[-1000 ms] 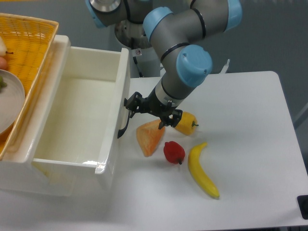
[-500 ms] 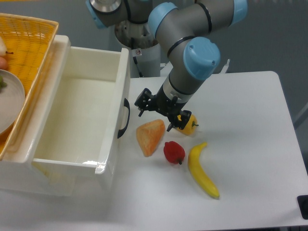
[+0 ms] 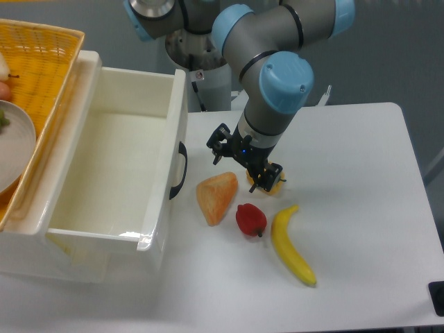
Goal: Slide open the top white drawer
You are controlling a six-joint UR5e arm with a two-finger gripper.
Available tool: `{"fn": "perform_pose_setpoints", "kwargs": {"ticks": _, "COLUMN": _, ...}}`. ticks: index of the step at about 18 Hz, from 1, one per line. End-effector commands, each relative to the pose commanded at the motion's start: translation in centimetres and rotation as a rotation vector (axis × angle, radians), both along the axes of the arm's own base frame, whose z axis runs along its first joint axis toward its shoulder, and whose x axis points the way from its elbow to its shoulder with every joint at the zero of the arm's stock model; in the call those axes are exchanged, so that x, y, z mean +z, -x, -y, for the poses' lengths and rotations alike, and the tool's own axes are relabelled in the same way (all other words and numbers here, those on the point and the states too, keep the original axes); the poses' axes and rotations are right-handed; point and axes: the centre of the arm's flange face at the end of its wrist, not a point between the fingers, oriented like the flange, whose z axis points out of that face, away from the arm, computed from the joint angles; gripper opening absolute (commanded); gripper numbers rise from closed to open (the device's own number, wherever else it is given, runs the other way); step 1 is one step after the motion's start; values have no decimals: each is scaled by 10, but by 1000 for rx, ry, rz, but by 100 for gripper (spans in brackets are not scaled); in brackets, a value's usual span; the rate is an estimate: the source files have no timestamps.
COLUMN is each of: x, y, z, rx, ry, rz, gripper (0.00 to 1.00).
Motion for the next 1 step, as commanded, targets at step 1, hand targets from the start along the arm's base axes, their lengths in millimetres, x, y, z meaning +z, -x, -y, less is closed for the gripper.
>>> {"fn": "perform_pose_setpoints", "kwargs": {"ticks": 1, "x": 0, "y": 2, "z": 1, "rx": 0, "ry": 9, "rz": -8, "gripper": 100}}
